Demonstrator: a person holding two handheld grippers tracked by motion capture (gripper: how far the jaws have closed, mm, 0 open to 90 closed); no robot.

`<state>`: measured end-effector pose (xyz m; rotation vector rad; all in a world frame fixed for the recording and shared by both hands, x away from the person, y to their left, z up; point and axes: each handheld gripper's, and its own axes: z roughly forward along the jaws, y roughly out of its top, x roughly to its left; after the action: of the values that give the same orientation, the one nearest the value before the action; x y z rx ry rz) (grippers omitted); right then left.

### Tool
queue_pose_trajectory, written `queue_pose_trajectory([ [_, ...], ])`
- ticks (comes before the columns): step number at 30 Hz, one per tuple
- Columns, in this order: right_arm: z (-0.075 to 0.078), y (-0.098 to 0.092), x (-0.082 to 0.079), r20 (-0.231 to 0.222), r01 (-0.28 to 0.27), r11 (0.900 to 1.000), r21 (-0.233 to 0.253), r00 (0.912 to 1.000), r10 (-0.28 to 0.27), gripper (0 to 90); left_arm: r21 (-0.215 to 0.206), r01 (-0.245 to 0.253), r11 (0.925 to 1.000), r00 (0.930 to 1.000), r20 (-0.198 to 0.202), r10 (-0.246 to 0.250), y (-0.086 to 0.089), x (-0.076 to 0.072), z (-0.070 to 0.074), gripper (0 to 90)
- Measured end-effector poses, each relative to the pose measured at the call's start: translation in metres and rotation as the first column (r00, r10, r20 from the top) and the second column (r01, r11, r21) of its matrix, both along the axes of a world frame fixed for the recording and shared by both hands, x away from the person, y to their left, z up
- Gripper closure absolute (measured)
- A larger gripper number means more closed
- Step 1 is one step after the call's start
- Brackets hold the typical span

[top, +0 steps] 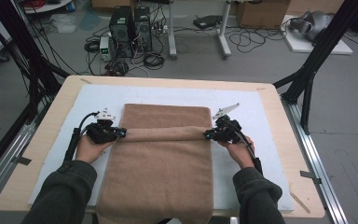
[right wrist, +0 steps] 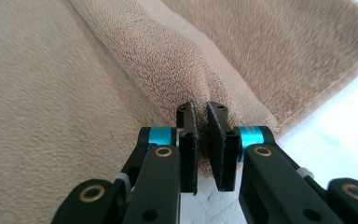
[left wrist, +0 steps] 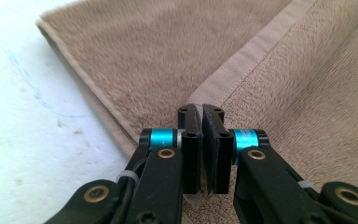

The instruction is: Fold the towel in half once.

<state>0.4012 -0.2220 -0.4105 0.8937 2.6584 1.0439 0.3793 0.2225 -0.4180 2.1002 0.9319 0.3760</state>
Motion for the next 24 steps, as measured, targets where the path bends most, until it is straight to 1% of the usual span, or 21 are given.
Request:
queue_pose_trajectory([
  [2,0.008,-0.001,-0.005,0.022,-0.009,0.999,0.033,0.9997,0.008,83.3,-0.025,-0.006,0.9997,0.9997,0.023,0.007,0.004,-0.004,0.006,85.8],
  [3,0.013,-0.002,-0.008,0.024,-0.015,0.999,0.042,0.9996,0.014,83.4,-0.034,-0.005,0.9994,0.9995,0.032,0.006,0.006,-0.006,0.010,85.8],
  [5,0.023,-0.003,-0.014,0.040,-0.036,0.997,0.062,0.9986,0.033,83.4,-0.066,-0.010,0.9978,0.9986,0.052,0.013,0.011,-0.013,0.018,85.7],
  [6,0.029,-0.003,-0.020,0.046,-0.048,0.996,0.075,0.9980,0.044,83.3,-0.065,-0.008,0.9978,0.9978,0.065,0.012,0.013,-0.016,0.021,85.7],
  [7,0.032,-0.003,-0.024,0.057,-0.062,0.995,0.079,0.9967,0.058,83.4,-0.068,-0.005,0.9976,0.9967,0.080,0.010,0.014,-0.021,0.025,85.8],
  [8,0.036,-0.002,-0.030,0.059,-0.083,0.993,0.085,0.9952,0.078,83.3,-0.071,0.005,0.9975,0.9955,0.095,0.001,0.016,-0.028,0.029,85.7],
  [10,0.042,0.001,-0.046,0.083,-0.102,0.993,0.054,0.9917,0.097,83.3,-0.069,0.028,0.9972,0.9931,0.115,-0.020,0.018,-0.042,0.033,85.7],
  [11,0.044,0.002,-0.055,0.095,-0.110,0.993,0.036,0.9898,0.106,83.2,-0.067,0.037,0.9971,0.9914,0.128,-0.028,0.020,-0.051,0.035,85.7],
  [12,0.045,0.002,-0.063,0.101,-0.123,0.992,0.032,0.9876,0.120,83.2,-0.064,0.048,0.9968,0.9900,0.135,-0.039,0.022,-0.063,0.035,85.7],
  [13,0.046,0.003,-0.074,0.109,-0.139,0.990,0.023,0.9848,0.135,83.2,-0.051,0.059,0.9969,0.9881,0.145,-0.052,0.023,-0.073,0.035,85.7],
  [14,0.046,0.003,-0.083,0.106,-0.152,0.988,0.034,0.9833,0.148,83.2,-0.050,0.062,0.9968,0.9866,0.154,-0.054,0.024,-0.084,0.034,85.7],
  [15,0.046,0.003,-0.091,0.100,-0.167,0.985,0.048,0.9818,0.161,83.2,-0.052,0.068,0.9964,0.9870,0.149,-0.059,0.026,-0.091,0.034,85.7],
  [16,0.045,0.003,-0.098,0.101,-0.182,0.982,0.049,0.9790,0.177,83.3,-0.050,0.080,0.9955,0.9868,0.145,-0.072,0.028,-0.101,0.033,85.7],
  [18,0.046,0.003,-0.118,0.102,-0.212,0.975,0.059,0.9733,0.206,83.3,-0.056,0.095,0.9939,0.9862,0.141,-0.087,0.031,-0.123,0.033,85.7],
  [19,0.046,0.003,-0.129,0.102,-0.232,0.970,0.065,0.9690,0.225,83.4,-0.053,0.112,0.9923,0.9852,0.137,-0.104,0.034,-0.134,0.033,85.7],
  [20,0.047,0.003,-0.140,0.102,-0.257,0.964,0.069,0.9630,0.250,83.2,-0.061,0.141,0.9882,0.9831,0.127,-0.132,0.037,-0.147,0.033,85.7],
  [21,0.049,0.002,-0.153,0.106,-0.286,0.954,0.086,0.9552,0.277,81.2,-0.078,0.165,0.9832,0.9815,0.111,-0.156,0.039,-0.153,0.033,85.2],
  [22,0.050,0.001,-0.160,0.113,-0.302,0.948,0.103,0.9501,0.291,74.7,-0.100,0.190,0.9767,0.9794,0.089,-0.181,0.042,-0.161,0.034,82.5],
  [23,0.053,-0.002,-0.167,0.114,-0.314,0.938,0.144,0.9472,0.300,64.3,-0.106,0.191,0.9758,0.9790,0.092,-0.182,0.044,-0.164,0.035,74.3],
  [24,0.054,-0.004,-0.168,0.113,-0.311,0.935,0.173,0.9489,0.295,62.0,-0.124,0.197,0.9726,0.9782,0.091,-0.187,0.046,-0.167,0.037,66.4],
])
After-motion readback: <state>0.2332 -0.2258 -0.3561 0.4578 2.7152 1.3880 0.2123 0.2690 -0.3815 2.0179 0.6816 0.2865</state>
